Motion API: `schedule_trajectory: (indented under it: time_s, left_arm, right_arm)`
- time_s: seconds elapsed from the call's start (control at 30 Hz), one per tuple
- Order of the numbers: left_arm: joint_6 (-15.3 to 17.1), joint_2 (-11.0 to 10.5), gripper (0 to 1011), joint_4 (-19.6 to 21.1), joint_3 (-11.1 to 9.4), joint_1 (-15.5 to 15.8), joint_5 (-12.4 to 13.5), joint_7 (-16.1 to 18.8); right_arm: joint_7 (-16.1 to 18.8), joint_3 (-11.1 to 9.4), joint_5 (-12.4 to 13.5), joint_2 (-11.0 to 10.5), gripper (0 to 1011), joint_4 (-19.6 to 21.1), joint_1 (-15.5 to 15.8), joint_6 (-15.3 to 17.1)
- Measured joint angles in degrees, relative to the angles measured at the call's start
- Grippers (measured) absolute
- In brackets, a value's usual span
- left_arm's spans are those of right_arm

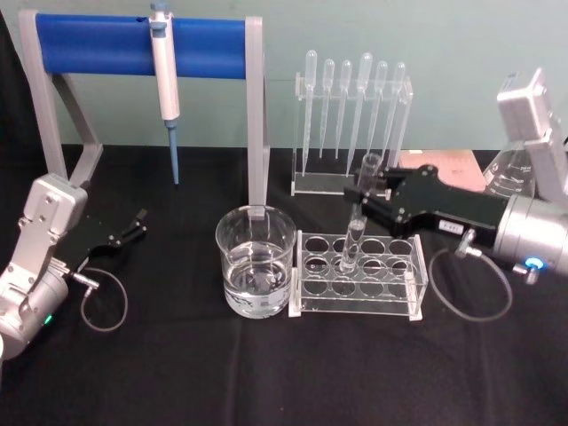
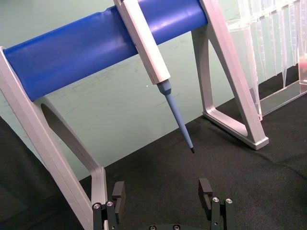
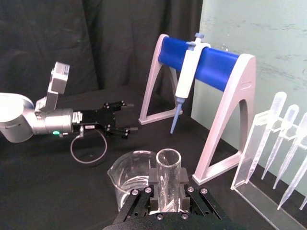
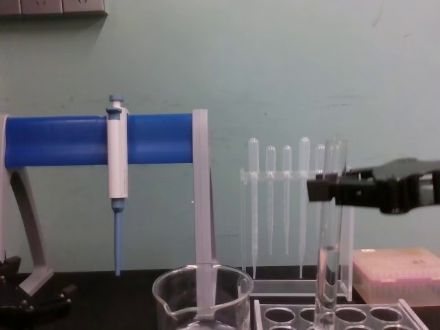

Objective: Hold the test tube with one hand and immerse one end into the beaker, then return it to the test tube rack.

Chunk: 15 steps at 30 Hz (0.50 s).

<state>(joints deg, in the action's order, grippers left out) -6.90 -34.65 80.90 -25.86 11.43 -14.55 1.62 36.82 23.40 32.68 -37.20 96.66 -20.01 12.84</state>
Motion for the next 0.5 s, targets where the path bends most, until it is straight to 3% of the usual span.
schedule_trajectory:
  time_s: [0.5]
  left_arm:
    - [0.0, 0.01, 1000, 0.0, 0.0, 0.0, 0.0, 0.0]
  right_arm:
    - [0.2, 0.4, 3.4, -2.57, 241, 1.7, -3.83, 3.38]
